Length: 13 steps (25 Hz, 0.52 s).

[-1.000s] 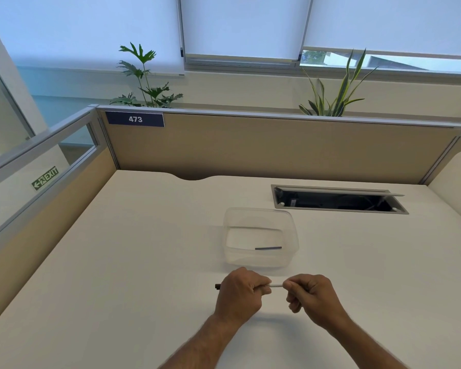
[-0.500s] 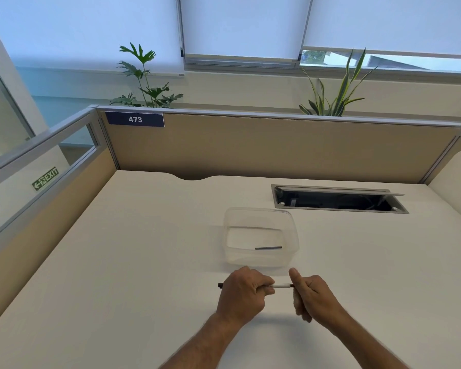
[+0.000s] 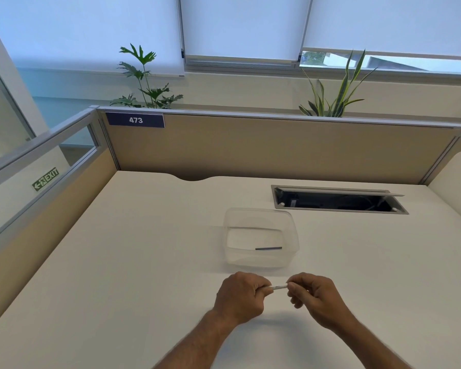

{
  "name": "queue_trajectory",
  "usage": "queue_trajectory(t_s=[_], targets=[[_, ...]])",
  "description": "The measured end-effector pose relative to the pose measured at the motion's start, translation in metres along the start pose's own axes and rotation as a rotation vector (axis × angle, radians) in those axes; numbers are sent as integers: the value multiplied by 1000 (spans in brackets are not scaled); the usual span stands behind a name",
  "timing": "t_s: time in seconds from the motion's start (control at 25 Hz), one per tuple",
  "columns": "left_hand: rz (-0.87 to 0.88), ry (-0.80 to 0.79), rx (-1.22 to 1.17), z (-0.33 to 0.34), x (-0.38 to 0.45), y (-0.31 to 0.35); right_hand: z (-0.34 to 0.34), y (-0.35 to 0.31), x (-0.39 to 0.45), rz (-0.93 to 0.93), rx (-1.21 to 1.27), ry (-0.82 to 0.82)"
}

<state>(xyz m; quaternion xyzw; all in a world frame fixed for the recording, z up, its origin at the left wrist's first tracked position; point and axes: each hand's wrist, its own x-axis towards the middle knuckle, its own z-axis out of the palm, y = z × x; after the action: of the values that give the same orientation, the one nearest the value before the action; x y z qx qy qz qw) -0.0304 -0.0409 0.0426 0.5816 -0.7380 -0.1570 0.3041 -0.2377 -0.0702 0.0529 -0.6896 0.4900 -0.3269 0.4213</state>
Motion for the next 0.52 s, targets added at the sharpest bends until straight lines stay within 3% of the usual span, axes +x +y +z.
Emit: queue_trajectory(t_s=[0.52], targets=[[112, 213, 52, -1, 2, 4, 5, -15, 5, 157, 88, 4]])
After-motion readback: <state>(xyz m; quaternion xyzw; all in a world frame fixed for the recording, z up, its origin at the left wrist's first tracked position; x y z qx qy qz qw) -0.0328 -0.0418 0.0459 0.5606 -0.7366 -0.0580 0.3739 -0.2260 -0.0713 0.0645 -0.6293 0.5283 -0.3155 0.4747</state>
